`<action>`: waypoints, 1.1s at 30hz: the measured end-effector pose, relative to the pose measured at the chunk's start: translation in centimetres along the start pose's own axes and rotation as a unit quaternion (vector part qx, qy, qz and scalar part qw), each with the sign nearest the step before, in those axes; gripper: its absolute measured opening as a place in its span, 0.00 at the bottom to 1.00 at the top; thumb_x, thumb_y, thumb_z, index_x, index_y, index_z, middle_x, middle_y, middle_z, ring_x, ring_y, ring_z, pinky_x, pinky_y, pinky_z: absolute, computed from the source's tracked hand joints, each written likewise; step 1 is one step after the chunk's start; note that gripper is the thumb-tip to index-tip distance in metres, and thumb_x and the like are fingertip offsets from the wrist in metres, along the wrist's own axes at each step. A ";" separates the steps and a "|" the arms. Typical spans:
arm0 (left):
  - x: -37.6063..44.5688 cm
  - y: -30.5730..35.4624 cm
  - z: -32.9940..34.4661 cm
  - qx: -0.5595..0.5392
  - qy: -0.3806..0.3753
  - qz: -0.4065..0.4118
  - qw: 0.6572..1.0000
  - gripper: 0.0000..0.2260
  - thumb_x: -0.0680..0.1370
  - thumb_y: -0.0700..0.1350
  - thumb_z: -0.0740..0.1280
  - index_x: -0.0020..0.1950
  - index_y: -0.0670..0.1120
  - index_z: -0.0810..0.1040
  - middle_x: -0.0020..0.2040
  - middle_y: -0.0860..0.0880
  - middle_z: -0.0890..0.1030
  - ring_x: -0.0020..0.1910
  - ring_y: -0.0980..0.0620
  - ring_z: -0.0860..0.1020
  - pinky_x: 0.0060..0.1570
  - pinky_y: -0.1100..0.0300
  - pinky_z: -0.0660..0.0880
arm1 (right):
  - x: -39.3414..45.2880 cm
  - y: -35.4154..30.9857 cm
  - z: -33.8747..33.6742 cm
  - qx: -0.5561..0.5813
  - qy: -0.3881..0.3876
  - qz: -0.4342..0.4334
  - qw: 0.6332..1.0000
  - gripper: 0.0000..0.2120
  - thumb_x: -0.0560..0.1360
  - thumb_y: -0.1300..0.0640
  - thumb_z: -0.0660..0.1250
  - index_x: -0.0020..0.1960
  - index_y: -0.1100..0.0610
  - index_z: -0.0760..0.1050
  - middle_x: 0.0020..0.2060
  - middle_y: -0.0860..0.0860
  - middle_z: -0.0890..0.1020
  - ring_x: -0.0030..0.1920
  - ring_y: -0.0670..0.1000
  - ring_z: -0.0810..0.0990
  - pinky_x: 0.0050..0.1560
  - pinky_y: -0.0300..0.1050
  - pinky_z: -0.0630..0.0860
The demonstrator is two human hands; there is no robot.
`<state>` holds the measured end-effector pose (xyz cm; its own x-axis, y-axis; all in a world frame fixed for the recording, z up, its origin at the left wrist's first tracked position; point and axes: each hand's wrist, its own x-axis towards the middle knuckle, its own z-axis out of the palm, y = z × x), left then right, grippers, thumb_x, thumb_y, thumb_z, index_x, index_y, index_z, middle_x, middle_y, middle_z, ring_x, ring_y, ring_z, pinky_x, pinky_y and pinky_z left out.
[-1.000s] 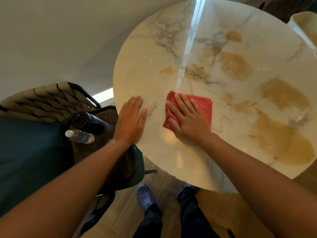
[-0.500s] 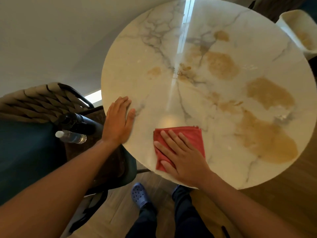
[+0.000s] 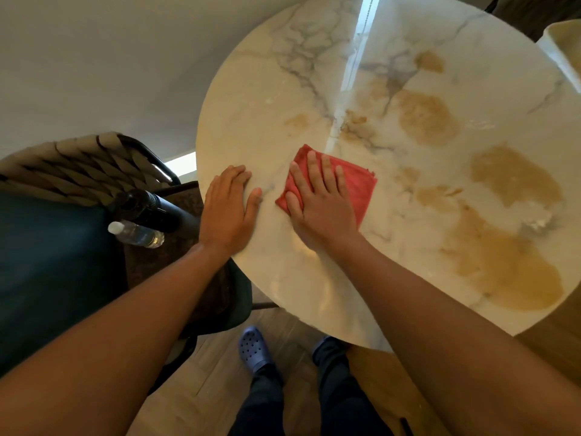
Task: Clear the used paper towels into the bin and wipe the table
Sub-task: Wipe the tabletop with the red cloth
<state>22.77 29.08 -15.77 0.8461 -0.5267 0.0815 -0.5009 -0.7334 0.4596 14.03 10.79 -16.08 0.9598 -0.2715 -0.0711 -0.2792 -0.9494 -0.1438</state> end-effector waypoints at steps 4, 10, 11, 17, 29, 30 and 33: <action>-0.1 -0.3 0.0 -0.015 0.005 -0.006 1.000 0.21 0.84 0.55 0.56 0.73 0.45 0.70 0.74 0.48 0.68 0.75 0.51 0.63 0.76 0.46 0.58 | -2.9 -1.2 0.8 0.011 0.004 -0.075 0.997 0.30 0.83 0.41 0.46 0.82 0.51 0.52 0.81 0.57 0.52 0.81 0.59 0.48 0.78 0.62 0.51; 0.0 -0.1 0.1 -0.031 0.005 -0.018 0.999 0.21 0.85 0.55 0.56 0.71 0.43 0.72 0.72 0.47 0.69 0.73 0.48 0.65 0.74 0.45 0.61 | -11.8 1.0 0.1 0.003 -0.027 -0.169 0.985 0.29 0.85 0.42 0.49 0.82 0.50 0.50 0.82 0.55 0.49 0.81 0.57 0.45 0.79 0.61 0.53; 0.0 0.3 0.1 -0.037 0.006 -0.028 0.999 0.21 0.85 0.56 0.55 0.70 0.43 0.72 0.72 0.47 0.69 0.73 0.48 0.65 0.74 0.45 0.61 | -12.6 1.7 -0.3 -0.003 -0.040 -0.173 0.984 0.29 0.85 0.42 0.50 0.82 0.50 0.49 0.82 0.54 0.48 0.81 0.56 0.45 0.79 0.60 0.52; -1.9 7.3 0.2 -0.067 -0.018 0.017 0.997 0.21 0.84 0.57 0.53 0.71 0.48 0.70 0.73 0.51 0.69 0.74 0.53 0.65 0.77 0.48 0.56 | -13.3 3.6 -2.5 0.099 -0.044 -0.101 0.989 0.28 0.85 0.41 0.50 0.82 0.47 0.49 0.82 0.46 0.47 0.81 0.47 0.41 0.80 0.52 0.42; -8.7 15.5 6.3 0.145 -0.168 0.232 0.947 0.30 0.84 0.62 0.46 0.82 0.48 0.48 0.82 0.45 0.47 0.81 0.44 0.44 0.76 0.41 0.48 | -20.7 11.5 -3.5 0.110 0.090 0.237 0.961 0.29 0.83 0.41 0.46 0.82 0.51 0.53 0.82 0.49 0.50 0.81 0.45 0.41 0.80 0.51 0.44; -8.6 15.6 6.4 0.156 -0.174 0.238 0.942 0.30 0.84 0.62 0.45 0.82 0.48 0.46 0.82 0.45 0.44 0.81 0.44 0.41 0.77 0.41 0.48 | -21.6 12.2 -3.2 0.108 0.110 0.254 0.955 0.29 0.83 0.42 0.47 0.81 0.52 0.56 0.81 0.50 0.52 0.81 0.47 0.43 0.80 0.51 0.44; -8.6 16.0 6.2 0.184 -0.195 0.268 0.925 0.31 0.84 0.62 0.43 0.82 0.47 0.43 0.82 0.45 0.39 0.80 0.43 0.37 0.77 0.39 0.47 | -24.2 14.3 -2.0 0.126 0.189 0.348 0.909 0.30 0.82 0.42 0.49 0.79 0.57 0.62 0.80 0.54 0.57 0.81 0.52 0.50 0.80 0.53 0.46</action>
<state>6.30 19.22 -14.65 0.3636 -0.9198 -0.1476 -0.9185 -0.3804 0.1076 -13.18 3.46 -14.40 0.4756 -0.8732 0.1063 -0.7746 -0.4730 -0.4198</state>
